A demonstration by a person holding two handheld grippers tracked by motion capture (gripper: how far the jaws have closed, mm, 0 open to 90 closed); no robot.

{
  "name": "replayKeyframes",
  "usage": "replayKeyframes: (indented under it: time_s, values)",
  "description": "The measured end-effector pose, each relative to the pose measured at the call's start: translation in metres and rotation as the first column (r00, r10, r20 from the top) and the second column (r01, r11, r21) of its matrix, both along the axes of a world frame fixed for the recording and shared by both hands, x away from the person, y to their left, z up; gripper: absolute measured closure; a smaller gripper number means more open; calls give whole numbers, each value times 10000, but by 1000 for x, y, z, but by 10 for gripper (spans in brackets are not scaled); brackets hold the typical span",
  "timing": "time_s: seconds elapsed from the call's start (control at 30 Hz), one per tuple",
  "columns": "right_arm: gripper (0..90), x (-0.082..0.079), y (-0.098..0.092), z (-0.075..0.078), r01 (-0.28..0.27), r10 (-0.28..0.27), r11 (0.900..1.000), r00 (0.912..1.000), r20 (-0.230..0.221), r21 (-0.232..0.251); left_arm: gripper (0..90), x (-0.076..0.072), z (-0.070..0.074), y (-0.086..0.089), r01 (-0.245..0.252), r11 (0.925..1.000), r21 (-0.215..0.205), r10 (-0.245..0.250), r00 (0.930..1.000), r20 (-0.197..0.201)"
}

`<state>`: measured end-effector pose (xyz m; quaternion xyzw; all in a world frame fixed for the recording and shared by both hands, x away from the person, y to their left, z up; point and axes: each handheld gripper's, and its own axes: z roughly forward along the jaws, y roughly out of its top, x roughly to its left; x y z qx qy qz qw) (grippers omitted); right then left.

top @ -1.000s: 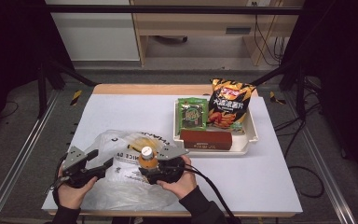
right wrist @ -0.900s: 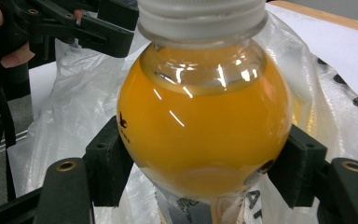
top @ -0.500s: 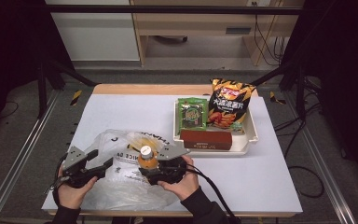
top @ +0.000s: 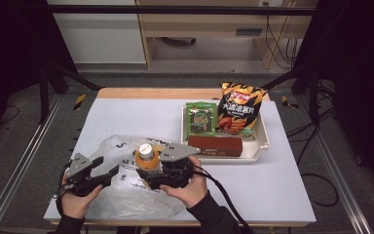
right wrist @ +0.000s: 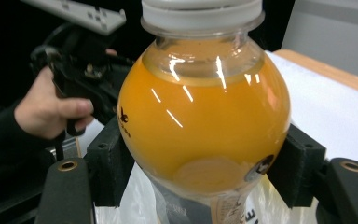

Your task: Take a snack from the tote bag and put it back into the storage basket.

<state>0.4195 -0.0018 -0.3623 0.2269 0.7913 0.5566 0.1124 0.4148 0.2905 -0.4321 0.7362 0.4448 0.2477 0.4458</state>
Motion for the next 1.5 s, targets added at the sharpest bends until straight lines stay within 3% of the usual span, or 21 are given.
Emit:
replayKeyframes:
  time_s: [0.33, 0.43, 0.6, 0.97, 1.5]
  values:
    - [321, -2, -13, 33, 166, -173, 9989, 9997, 164, 439, 307, 0, 0, 0, -16, 10000, -13, 16, 10000, 9]
    - [321, -1, -23, 40, 336, -352, 9977, 9990, 262, 588, 307, 0, 0, 0, 9, 10000, -26, -9, 10000, 25]
    - [321, 3, -44, 46, 808, -826, 9957, 9958, 401, 443, 307, -1, 1, -1, 29, 10000, -2, -29, 10000, 44]
    - [322, 10, -90, 41, 1693, -1702, 9852, 9847, 379, 272, 302, -2, 3, -1, 37, 10000, -51, -36, 9999, 164]
    - [322, 18, -153, 17, 2817, -2829, 9582, 9590, 188, 491, 288, -4, 7, -2, 6, 9999, -103, -4, 9997, 254]
